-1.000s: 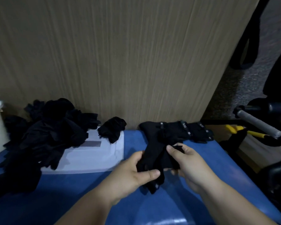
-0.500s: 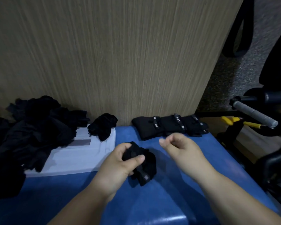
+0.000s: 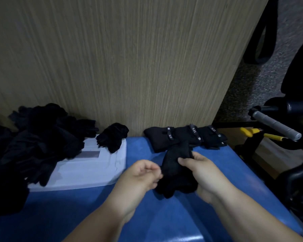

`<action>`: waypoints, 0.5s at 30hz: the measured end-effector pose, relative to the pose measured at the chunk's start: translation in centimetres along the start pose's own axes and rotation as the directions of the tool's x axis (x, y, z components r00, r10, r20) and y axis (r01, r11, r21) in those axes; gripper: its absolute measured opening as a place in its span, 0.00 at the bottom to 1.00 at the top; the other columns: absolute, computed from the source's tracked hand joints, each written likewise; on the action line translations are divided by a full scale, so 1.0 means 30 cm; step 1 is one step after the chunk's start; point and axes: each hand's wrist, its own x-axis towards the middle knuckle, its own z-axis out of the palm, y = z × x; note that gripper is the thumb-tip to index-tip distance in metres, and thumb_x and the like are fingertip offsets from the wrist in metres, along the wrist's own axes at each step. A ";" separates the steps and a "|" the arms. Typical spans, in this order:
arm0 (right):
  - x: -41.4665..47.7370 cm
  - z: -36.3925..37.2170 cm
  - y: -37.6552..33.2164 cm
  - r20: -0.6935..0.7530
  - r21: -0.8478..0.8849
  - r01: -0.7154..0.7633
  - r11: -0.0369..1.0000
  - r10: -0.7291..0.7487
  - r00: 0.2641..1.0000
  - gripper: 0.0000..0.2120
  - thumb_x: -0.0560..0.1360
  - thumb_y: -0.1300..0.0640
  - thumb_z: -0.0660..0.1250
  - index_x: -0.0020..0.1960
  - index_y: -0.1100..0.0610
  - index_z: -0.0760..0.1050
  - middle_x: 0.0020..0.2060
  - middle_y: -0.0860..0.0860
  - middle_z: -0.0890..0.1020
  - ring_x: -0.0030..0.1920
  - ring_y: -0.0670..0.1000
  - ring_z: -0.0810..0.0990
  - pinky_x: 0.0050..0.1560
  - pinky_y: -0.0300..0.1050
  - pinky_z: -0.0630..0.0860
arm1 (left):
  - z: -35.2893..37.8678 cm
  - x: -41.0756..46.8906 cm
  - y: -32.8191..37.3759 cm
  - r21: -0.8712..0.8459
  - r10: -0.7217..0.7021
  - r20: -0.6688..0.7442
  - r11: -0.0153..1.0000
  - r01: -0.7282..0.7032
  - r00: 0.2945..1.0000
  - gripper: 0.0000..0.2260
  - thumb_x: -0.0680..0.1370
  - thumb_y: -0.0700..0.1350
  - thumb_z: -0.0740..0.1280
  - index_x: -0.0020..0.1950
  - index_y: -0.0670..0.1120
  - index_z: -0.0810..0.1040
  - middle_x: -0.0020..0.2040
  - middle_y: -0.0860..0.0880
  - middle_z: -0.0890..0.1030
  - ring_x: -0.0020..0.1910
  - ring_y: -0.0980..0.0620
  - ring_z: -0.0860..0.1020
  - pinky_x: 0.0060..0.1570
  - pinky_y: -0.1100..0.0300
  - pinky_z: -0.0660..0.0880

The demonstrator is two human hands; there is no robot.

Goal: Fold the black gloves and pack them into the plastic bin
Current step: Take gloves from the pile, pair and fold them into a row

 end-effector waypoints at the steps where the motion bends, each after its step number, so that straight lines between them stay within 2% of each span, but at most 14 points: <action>1: 0.001 -0.003 -0.003 0.032 0.067 0.010 0.998 -0.012 0.999 0.08 0.78 0.67 0.60 0.52 0.60 0.76 0.38 0.58 0.82 0.34 0.54 0.81 0.29 0.42 0.76 | -0.005 0.002 0.003 -0.017 -0.040 -0.072 0.999 0.039 0.997 0.04 0.78 0.43 0.67 0.46 0.43 0.78 0.40 0.48 0.81 0.42 0.54 0.80 0.50 0.59 0.79; 3: 0.004 -0.010 -0.004 0.124 0.174 0.020 0.985 -0.042 0.991 0.12 0.76 0.67 0.60 0.57 0.62 0.76 0.43 0.61 0.83 0.38 0.55 0.82 0.33 0.43 0.78 | -0.017 0.010 0.008 -0.059 -0.177 -0.078 0.983 0.173 0.981 0.14 0.77 0.53 0.67 0.47 0.41 0.78 0.41 0.45 0.81 0.42 0.50 0.81 0.49 0.55 0.81; 5: 0.002 -0.014 -0.002 0.222 0.228 0.004 0.974 -0.056 0.974 0.16 0.72 0.66 0.62 0.58 0.61 0.76 0.47 0.62 0.83 0.42 0.57 0.83 0.38 0.45 0.80 | -0.018 0.005 0.023 -0.163 -0.295 0.092 0.938 0.307 0.951 0.24 0.75 0.62 0.62 0.55 0.42 0.79 0.50 0.42 0.84 0.51 0.44 0.83 0.56 0.50 0.79; 7: -0.005 -0.015 0.002 0.301 0.226 -0.030 0.974 -0.040 0.953 0.16 0.69 0.65 0.63 0.56 0.59 0.78 0.48 0.62 0.83 0.43 0.58 0.83 0.42 0.47 0.80 | -0.010 -0.005 0.038 -0.334 -0.270 0.264 0.875 0.351 0.926 0.27 0.75 0.64 0.59 0.61 0.44 0.79 0.56 0.42 0.83 0.57 0.44 0.81 0.63 0.47 0.74; 9: -0.007 -0.016 0.011 0.339 0.177 -0.053 0.983 -0.010 0.941 0.16 0.67 0.66 0.65 0.54 0.58 0.79 0.48 0.61 0.83 0.45 0.58 0.83 0.45 0.50 0.79 | -0.006 -0.009 0.050 -0.472 -0.212 0.284 0.818 0.329 0.935 0.26 0.76 0.59 0.60 0.63 0.42 0.78 0.58 0.42 0.82 0.59 0.45 0.80 0.63 0.49 0.73; 11: -0.010 -0.014 0.019 0.327 0.094 -0.038 0.995 0.005 0.945 0.16 0.66 0.66 0.69 0.53 0.58 0.78 0.49 0.59 0.84 0.47 0.57 0.83 0.51 0.52 0.78 | -0.014 -0.003 0.051 -0.553 -0.198 0.225 0.781 0.292 0.954 0.21 0.75 0.52 0.64 0.62 0.39 0.78 0.57 0.41 0.82 0.58 0.45 0.81 0.57 0.51 0.77; 13: -0.011 -0.009 0.026 0.287 -0.001 -0.009 1.000 0.009 0.958 0.16 0.69 0.59 0.72 0.56 0.58 0.77 0.51 0.57 0.84 0.51 0.56 0.83 0.57 0.55 0.76 | -0.023 0.002 0.044 -0.549 -0.197 0.164 0.796 0.255 0.967 0.19 0.74 0.45 0.66 0.62 0.37 0.77 0.56 0.39 0.82 0.56 0.43 0.81 0.54 0.51 0.78; 15: -0.012 -0.003 0.032 0.234 -0.113 0.011 0.994 0.016 0.972 0.19 0.69 0.51 0.69 0.59 0.56 0.76 0.52 0.55 0.84 0.55 0.56 0.83 0.60 0.57 0.75 | -0.024 0.004 0.034 -0.491 -0.185 0.105 0.845 0.212 0.977 0.16 0.74 0.41 0.67 0.60 0.38 0.76 0.53 0.39 0.83 0.53 0.42 0.82 0.49 0.51 0.79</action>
